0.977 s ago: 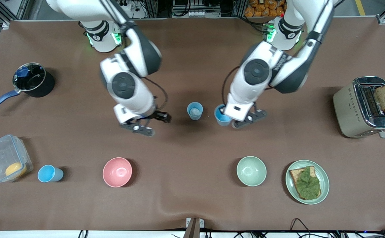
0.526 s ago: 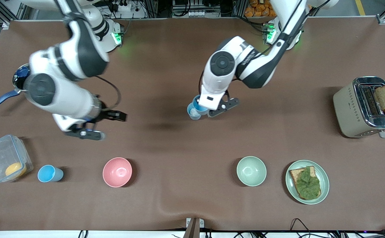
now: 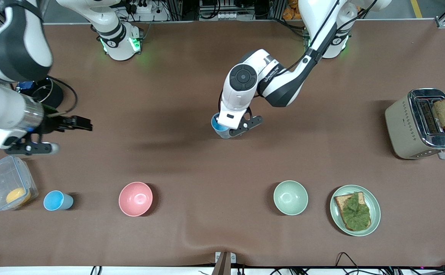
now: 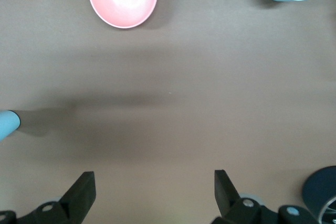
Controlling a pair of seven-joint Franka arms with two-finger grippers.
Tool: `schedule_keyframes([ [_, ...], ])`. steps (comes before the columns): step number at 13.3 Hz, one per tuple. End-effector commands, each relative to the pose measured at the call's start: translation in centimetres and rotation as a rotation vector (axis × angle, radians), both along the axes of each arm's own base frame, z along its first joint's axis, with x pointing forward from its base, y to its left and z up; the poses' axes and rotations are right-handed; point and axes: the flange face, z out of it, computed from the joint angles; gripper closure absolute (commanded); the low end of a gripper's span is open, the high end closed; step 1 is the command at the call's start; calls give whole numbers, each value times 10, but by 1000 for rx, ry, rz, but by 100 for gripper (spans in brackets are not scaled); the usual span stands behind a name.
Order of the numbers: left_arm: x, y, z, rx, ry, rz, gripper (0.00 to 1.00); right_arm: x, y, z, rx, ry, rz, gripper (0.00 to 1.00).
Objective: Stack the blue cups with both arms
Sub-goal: 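Lower the left cup into the placed cup while the right gripper withdraws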
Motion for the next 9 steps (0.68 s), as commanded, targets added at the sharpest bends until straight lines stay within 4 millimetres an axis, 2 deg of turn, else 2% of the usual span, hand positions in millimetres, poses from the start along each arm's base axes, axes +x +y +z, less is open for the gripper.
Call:
schedule_keyframes([
  [1, 2, -4, -2, -10, 10, 29, 100, -12, -24, 15, 9, -11, 40, 0],
  [2, 2, -3, -4, -7, 12, 28, 100, -11, -34, 19, 5, -19, 51, 0],
  [4, -3, 1, -9, 7, 21, 26, 100, -23, -45, 45, 2, -67, 80, 0],
  [6, -7, 5, -4, 16, 25, 23, 100, -44, -54, 68, -9, -88, 82, 0],
  [8, -10, 7, -4, 23, 29, 21, 100, -71, -51, 81, -13, -105, 88, 0],
  [9, -11, 8, -3, 27, 32, 20, 100, -74, -50, 83, -13, -103, 88, 0],
])
